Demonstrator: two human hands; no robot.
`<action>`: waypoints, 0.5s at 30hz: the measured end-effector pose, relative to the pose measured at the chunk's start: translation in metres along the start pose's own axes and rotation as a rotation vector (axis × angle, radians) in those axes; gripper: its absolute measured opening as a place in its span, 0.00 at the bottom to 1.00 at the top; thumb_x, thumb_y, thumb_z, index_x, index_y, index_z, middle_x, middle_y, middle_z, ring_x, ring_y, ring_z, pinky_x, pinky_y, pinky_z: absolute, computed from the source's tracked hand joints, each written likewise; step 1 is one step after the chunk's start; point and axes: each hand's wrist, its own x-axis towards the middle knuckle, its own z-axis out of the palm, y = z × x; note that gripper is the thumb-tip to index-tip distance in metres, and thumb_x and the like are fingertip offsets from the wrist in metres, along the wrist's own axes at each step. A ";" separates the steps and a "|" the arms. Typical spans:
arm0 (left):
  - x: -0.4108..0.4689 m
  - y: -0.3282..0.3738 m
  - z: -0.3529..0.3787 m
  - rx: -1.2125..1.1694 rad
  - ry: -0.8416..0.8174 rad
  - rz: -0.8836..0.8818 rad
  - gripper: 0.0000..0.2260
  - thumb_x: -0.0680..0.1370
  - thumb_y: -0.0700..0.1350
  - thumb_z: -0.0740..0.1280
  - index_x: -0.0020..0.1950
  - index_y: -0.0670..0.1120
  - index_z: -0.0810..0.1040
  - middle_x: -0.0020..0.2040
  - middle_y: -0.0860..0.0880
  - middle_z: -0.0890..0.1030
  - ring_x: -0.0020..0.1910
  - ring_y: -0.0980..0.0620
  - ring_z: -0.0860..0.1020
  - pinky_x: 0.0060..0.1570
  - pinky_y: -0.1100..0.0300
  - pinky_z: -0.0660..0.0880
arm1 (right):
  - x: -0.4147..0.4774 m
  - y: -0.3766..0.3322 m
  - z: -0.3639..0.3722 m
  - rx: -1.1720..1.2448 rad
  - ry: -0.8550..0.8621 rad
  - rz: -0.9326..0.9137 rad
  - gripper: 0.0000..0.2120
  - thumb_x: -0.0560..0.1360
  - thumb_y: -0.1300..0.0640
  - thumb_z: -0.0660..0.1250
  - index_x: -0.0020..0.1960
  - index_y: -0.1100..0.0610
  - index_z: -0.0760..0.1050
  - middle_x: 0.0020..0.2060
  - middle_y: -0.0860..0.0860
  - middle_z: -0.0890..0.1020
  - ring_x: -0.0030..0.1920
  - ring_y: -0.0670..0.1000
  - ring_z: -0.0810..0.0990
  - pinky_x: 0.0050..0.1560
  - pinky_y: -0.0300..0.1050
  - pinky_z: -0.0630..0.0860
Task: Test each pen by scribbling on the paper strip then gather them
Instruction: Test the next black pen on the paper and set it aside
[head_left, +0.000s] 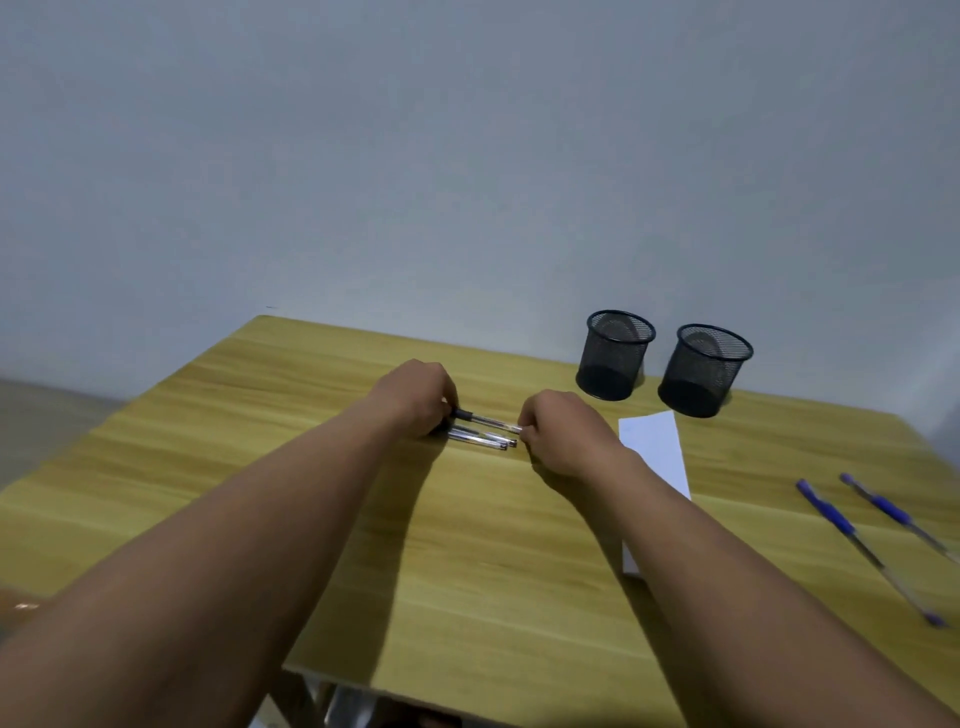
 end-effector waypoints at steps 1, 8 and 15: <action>0.001 -0.001 0.000 0.007 0.000 0.009 0.10 0.79 0.43 0.68 0.57 0.51 0.84 0.56 0.46 0.83 0.53 0.45 0.80 0.53 0.52 0.79 | -0.001 0.000 -0.001 0.020 0.010 0.004 0.10 0.78 0.60 0.62 0.53 0.55 0.82 0.48 0.53 0.82 0.47 0.57 0.80 0.47 0.51 0.79; -0.003 0.009 -0.026 -0.293 0.193 0.115 0.05 0.79 0.40 0.68 0.51 0.49 0.81 0.52 0.47 0.83 0.52 0.46 0.79 0.48 0.55 0.74 | -0.013 0.010 -0.040 0.578 0.264 0.124 0.04 0.76 0.60 0.69 0.46 0.53 0.82 0.40 0.47 0.83 0.43 0.49 0.82 0.44 0.45 0.79; -0.035 0.061 -0.052 -0.682 0.236 0.221 0.04 0.76 0.41 0.73 0.50 0.47 0.85 0.44 0.48 0.85 0.40 0.52 0.81 0.42 0.56 0.79 | -0.053 0.012 -0.072 1.549 0.242 0.275 0.07 0.75 0.64 0.74 0.53 0.61 0.82 0.43 0.55 0.85 0.44 0.50 0.84 0.43 0.43 0.83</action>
